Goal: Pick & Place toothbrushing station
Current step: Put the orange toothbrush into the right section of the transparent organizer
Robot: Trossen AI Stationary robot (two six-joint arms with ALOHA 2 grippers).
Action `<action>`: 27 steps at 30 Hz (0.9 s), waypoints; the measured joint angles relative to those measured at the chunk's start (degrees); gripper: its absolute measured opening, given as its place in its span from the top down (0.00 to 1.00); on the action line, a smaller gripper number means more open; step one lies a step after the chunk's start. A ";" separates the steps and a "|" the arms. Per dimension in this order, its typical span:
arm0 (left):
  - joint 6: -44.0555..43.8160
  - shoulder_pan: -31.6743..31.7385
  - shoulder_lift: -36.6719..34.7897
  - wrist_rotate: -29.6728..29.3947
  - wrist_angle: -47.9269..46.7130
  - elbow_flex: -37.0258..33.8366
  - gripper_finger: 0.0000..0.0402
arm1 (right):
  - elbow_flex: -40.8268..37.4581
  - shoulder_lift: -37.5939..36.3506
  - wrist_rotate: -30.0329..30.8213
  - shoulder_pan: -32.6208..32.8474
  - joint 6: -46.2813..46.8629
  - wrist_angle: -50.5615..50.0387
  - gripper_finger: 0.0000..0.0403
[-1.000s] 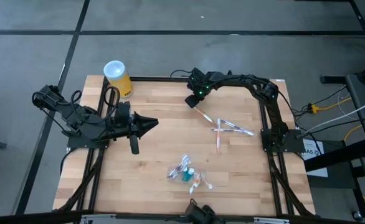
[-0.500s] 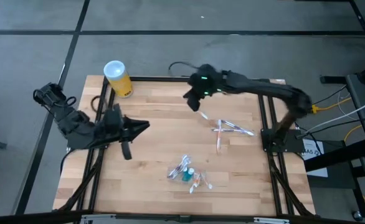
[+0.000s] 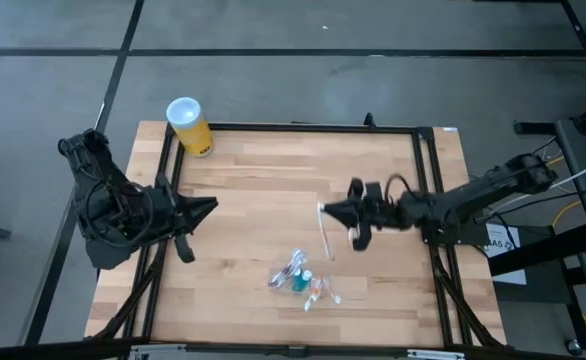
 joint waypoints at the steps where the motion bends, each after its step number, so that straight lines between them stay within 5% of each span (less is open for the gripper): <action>1: -1.27 0.00 0.00 0.57 -0.77 0.00 0.92 | -1.00 0.76 2.10 1.55 0.20 1.85 1.00; 6: -3.61 0.24 0.29 2.20 -0.96 0.00 0.92 | -3.86 7.26 6.00 5.37 1.04 8.91 1.00; 18: -7.73 0.50 3.52 5.67 2.07 0.00 0.92 | -4.64 25.10 1.89 6.69 7.00 18.65 1.00; 27: -7.86 0.50 6.18 7.35 5.29 0.00 0.92 | -7.40 26.24 0.94 9.76 14.22 18.60 0.98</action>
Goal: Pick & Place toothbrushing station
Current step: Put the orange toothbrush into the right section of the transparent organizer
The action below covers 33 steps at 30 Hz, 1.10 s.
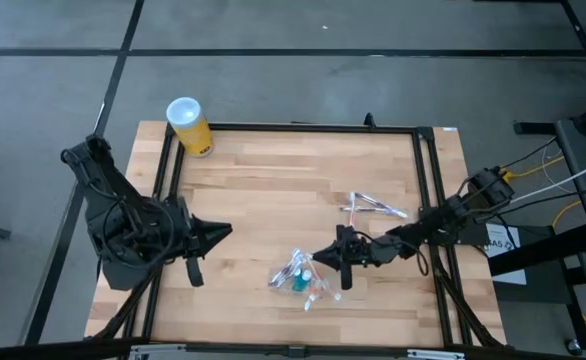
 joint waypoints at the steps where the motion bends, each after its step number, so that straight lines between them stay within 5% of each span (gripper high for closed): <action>1: -0.01 0.00 0.21 0.11 0.18 0.00 0.92 | -0.25 0.00 -0.63 0.36 1.57 -0.57 0.96; 10: 0.62 0.00 2.07 1.30 3.24 0.00 0.92 | -0.54 -1.80 -1.08 2.49 7.35 0.05 0.74; 15: 2.64 0.00 3.06 1.28 5.94 0.00 0.92 | -0.45 -9.07 14.08 2.38 7.04 -2.28 0.67; 18: 2.78 0.00 3.13 0.87 5.88 -0.02 0.92 | -0.06 -16.09 19.34 -0.36 9.73 -14.94 0.68; 25: 5.97 0.00 3.08 -3.09 5.41 -0.01 0.92 | 12.23 -25.17 -10.52 -17.90 18.53 -70.89 0.73; 29: 6.71 0.42 3.02 -4.84 5.31 -0.02 0.92 | 21.79 -23.80 -13.56 -26.82 15.50 -95.09 0.74; 33: 7.32 1.15 3.02 -5.02 5.01 -0.01 0.92 | 24.02 -20.99 -20.55 -34.31 10.55 -101.70 0.74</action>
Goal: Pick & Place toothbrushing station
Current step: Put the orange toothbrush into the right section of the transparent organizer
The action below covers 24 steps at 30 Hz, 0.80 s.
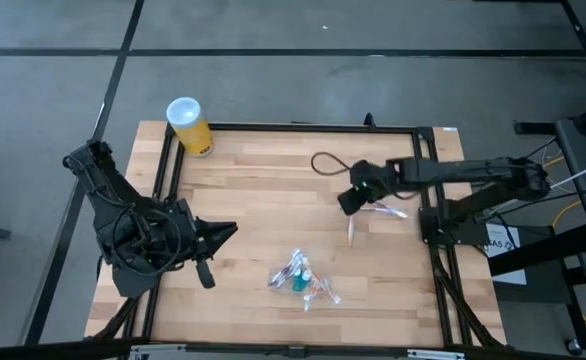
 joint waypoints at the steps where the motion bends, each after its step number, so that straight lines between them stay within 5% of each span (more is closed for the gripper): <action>1: 0.36 0.03 0.00 -0.05 -0.01 -0.01 0.92 | 0.04 0.87 -1.15 -1.74 -1.02 -1.59 0.74; 13: 2.36 0.34 -0.04 -0.45 0.01 0.01 0.92 | -0.01 11.12 -7.76 -9.49 -8.14 -5.53 0.71; 24: 3.42 0.11 -0.04 -0.10 0.01 -0.01 0.92 | -0.06 20.00 -10.13 -10.18 -9.44 -2.70 0.61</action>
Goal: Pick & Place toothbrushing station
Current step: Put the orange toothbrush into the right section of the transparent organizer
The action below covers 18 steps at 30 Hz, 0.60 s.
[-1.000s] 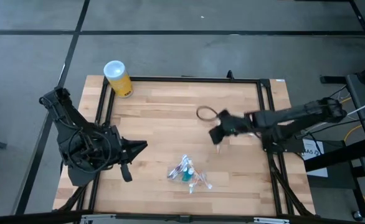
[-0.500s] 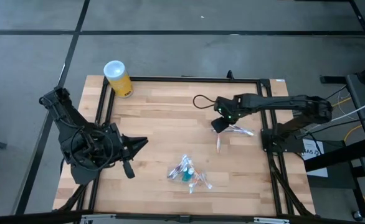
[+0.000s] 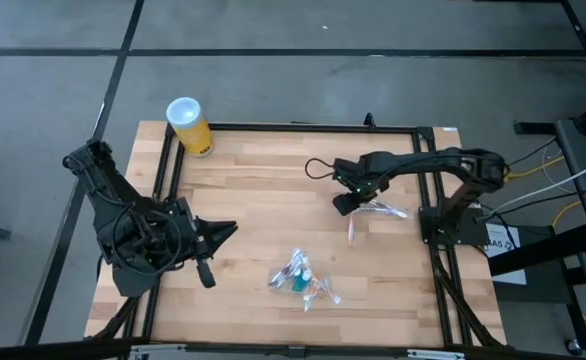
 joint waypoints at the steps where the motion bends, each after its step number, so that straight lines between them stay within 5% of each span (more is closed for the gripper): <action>1: 0.01 -0.16 0.00 0.00 0.02 0.01 0.92 | 0.00 0.73 -0.39 0.00 -0.42 0.73 0.61; 7: 0.03 -1.07 0.00 -0.04 0.35 0.02 0.92 | 0.00 3.30 -0.33 0.04 -1.45 7.18 0.69; 13: 0.01 -1.45 -0.45 -0.03 0.63 0.00 0.92 | -0.02 2.31 1.69 0.86 -4.33 9.30 0.96; 18: 0.22 -1.45 -0.79 -0.05 0.66 0.00 0.92 | -0.02 -4.09 6.37 4.66 -3.05 10.04 0.98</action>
